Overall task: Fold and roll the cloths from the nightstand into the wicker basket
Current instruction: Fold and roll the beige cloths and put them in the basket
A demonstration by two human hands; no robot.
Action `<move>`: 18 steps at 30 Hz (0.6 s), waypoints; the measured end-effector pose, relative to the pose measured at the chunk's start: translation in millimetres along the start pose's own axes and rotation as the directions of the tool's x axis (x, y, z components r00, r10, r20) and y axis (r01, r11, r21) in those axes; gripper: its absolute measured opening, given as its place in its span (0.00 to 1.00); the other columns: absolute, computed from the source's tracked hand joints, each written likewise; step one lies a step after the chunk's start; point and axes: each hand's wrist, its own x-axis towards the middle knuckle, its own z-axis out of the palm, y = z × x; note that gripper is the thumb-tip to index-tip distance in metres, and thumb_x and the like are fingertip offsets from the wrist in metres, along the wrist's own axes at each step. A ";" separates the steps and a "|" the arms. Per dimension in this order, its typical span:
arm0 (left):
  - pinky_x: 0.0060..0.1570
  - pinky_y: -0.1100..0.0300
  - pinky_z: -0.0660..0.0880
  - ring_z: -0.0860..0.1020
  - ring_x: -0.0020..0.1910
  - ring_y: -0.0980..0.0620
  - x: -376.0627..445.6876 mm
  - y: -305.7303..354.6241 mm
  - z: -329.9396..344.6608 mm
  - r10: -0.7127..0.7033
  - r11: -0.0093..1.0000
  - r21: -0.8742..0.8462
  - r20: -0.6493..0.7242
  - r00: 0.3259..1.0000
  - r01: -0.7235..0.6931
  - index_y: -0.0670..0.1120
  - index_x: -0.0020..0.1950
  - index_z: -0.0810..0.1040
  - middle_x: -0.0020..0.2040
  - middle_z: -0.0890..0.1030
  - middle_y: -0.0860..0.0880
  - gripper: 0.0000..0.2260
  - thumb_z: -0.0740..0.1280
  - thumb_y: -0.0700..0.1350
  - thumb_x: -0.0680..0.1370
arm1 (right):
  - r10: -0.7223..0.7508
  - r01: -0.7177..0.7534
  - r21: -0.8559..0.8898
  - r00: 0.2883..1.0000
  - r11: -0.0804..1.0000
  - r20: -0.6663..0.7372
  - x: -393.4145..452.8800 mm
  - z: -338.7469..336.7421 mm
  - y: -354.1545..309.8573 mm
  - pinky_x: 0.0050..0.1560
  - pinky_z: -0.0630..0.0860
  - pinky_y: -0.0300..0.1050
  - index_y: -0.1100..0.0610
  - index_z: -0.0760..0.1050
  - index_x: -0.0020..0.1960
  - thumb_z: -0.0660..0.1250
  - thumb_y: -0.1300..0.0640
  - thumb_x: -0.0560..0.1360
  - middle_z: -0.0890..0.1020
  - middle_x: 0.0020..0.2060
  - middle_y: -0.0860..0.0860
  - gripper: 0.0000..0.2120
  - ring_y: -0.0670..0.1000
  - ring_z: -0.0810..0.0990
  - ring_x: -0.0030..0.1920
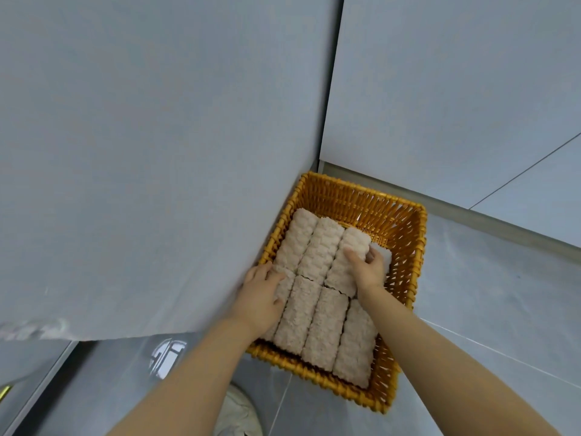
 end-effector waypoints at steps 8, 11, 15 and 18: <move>0.76 0.55 0.49 0.49 0.77 0.49 -1.9 1.1 4.7 -0.005 1.000 0.002 0.027 1.000 0.005 0.50 0.77 0.59 0.79 0.51 0.47 0.25 0.60 0.43 0.80 | -0.130 0.148 -0.199 0.986 0.969 0.101 -27.0 2.5 27.0 0.69 0.68 0.54 0.53 0.53 0.78 0.70 0.60 0.75 0.66 0.72 0.54 0.38 0.54 0.69 0.69; 0.75 0.58 0.47 0.49 0.77 0.50 -6.6 2.9 4.2 0.004 1.000 -0.007 0.028 1.000 -0.004 0.51 0.77 0.59 0.79 0.51 0.49 0.24 0.60 0.45 0.81 | -0.121 0.153 -0.255 0.983 0.955 0.138 -27.5 1.2 20.7 0.70 0.64 0.49 0.55 0.51 0.79 0.69 0.59 0.76 0.64 0.74 0.53 0.38 0.54 0.65 0.72; 0.74 0.60 0.49 0.52 0.77 0.50 -17.8 7.5 -1.1 -0.010 0.998 -0.064 0.046 0.999 0.013 0.52 0.75 0.64 0.79 0.53 0.49 0.22 0.60 0.44 0.81 | -0.107 0.158 -0.266 0.975 0.951 0.195 -38.0 -12.9 13.6 0.71 0.66 0.55 0.55 0.50 0.79 0.71 0.59 0.74 0.63 0.75 0.53 0.41 0.54 0.65 0.72; 0.68 0.68 0.53 0.60 0.74 0.51 -28.0 19.5 -13.4 -0.010 0.993 -0.114 0.031 0.999 0.014 0.48 0.75 0.64 0.76 0.61 0.49 0.21 0.59 0.42 0.82 | -0.178 0.246 -0.353 0.961 0.903 0.213 -58.1 -29.2 3.9 0.70 0.67 0.52 0.58 0.57 0.77 0.70 0.58 0.75 0.67 0.72 0.54 0.36 0.55 0.67 0.72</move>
